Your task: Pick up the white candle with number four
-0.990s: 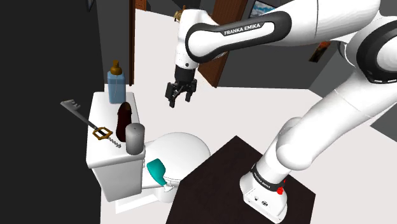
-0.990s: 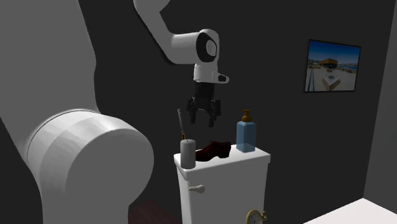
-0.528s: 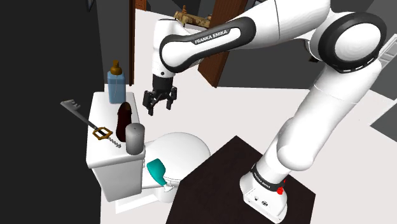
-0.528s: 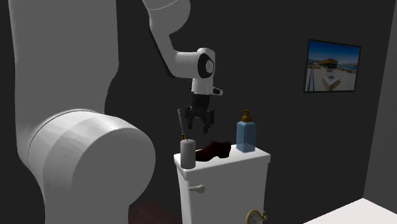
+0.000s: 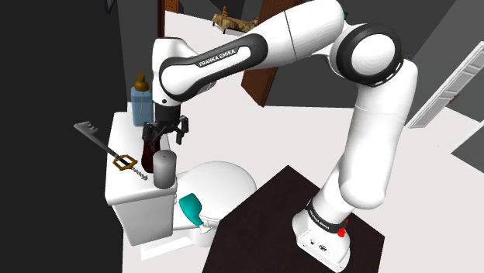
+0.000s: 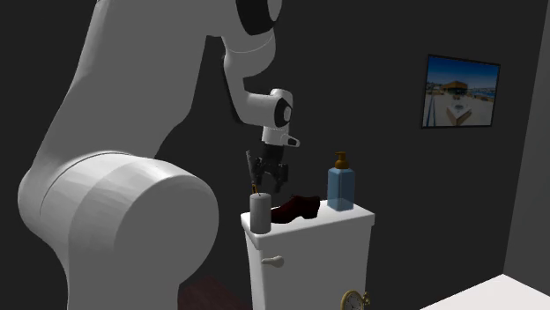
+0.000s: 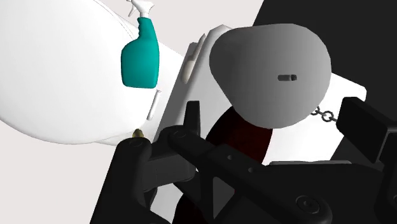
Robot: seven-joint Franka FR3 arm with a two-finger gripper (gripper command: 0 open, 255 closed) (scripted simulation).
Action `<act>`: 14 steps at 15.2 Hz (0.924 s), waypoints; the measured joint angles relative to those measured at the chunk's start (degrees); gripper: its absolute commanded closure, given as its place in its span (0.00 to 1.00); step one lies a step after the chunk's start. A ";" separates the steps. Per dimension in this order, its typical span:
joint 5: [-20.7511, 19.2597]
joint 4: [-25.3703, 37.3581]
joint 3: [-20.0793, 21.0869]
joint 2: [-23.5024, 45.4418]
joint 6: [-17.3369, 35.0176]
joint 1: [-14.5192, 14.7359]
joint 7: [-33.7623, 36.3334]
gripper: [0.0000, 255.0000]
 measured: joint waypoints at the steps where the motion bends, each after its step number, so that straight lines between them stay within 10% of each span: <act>1: -0.24 1.39 0.12 1.55 0.13 0.61 0.80 0.00; 9: -1.21 1.54 -0.32 6.39 4.66 1.34 1.18 0.00; 10: -1.23 1.39 -0.33 6.48 4.89 1.36 1.19 1.00; 14: -1.26 1.34 -0.36 6.52 5.18 1.35 1.17 1.00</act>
